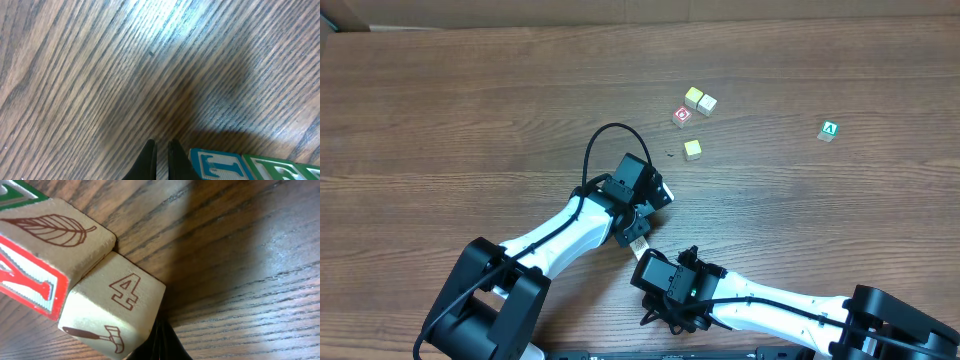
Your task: Flip 5 blocks
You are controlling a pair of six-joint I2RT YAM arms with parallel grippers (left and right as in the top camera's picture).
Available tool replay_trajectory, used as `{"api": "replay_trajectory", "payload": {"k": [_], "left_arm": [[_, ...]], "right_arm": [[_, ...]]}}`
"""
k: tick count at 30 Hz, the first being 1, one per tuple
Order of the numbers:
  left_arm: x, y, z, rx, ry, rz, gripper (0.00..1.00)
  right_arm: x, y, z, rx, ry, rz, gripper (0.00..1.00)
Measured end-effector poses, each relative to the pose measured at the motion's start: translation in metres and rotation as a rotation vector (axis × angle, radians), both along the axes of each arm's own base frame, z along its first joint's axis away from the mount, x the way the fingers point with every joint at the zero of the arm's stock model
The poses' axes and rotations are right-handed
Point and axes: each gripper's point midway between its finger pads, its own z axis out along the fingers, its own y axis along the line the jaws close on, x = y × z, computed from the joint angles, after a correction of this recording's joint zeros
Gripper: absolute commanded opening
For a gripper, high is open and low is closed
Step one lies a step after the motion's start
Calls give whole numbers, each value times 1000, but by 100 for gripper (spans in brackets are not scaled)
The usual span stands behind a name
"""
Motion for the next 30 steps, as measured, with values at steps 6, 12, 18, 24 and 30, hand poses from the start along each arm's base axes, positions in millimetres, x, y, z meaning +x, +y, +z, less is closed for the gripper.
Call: {"api": "replay_trajectory", "payload": {"k": [6, 12, 18, 24, 30], "left_arm": [[0, 0, 0, 2, -2, -1, 4], [1, -1, 0, -1, -6, -3, 4], [1, -2, 1, -2, -8, -3, 4], [3, -3, 1, -7, -14, -2, 4], [5, -6, 2, -24, -22, -2, 4]], "right_arm": [[0, 0, 0, 1, 2, 0, 4], [0, 1, 0, 2, 1, 1, 4], [-1, 1, 0, 2, 1, 2, 4], [0, 1, 0, 4, 0, 2, 4], [1, 2, 0, 7, -4, 1, 4]]}}
